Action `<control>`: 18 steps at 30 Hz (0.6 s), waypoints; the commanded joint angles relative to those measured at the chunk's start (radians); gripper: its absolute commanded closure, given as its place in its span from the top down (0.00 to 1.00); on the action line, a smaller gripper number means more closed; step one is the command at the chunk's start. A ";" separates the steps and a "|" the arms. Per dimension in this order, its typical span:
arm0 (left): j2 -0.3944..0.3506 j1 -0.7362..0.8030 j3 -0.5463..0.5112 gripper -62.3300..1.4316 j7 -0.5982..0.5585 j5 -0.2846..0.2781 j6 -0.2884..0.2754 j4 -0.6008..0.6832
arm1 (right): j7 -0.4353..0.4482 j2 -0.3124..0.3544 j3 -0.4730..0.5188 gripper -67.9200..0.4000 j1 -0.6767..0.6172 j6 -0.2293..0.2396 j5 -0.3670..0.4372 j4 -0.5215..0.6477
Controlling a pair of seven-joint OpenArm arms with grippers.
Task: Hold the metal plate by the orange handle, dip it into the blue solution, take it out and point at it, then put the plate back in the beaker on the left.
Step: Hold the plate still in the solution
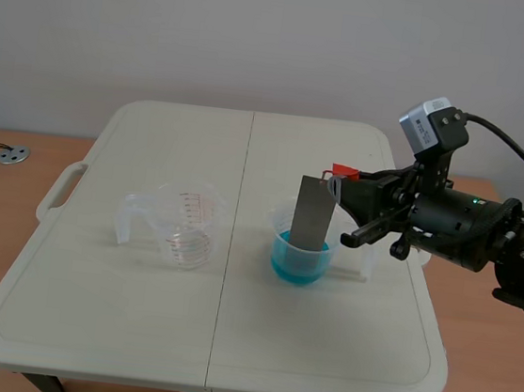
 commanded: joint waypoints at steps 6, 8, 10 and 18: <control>0.005 0.000 0.003 0.07 -0.007 -0.005 0.005 0.008 | 0.001 0.010 0.005 0.03 0.012 0.001 -0.003 0.005; 0.005 0.000 0.003 0.07 -0.007 -0.005 0.005 0.008 | 0.006 0.010 0.005 0.03 0.012 0.001 -0.003 0.005; 0.005 0.000 0.003 0.07 -0.007 -0.005 0.005 0.008 | 0.010 0.010 0.005 0.03 0.013 0.001 -0.003 0.005; 0.005 0.000 0.003 0.07 -0.007 -0.005 0.005 0.008 | 0.011 0.011 0.005 0.03 0.015 0.011 -0.003 0.005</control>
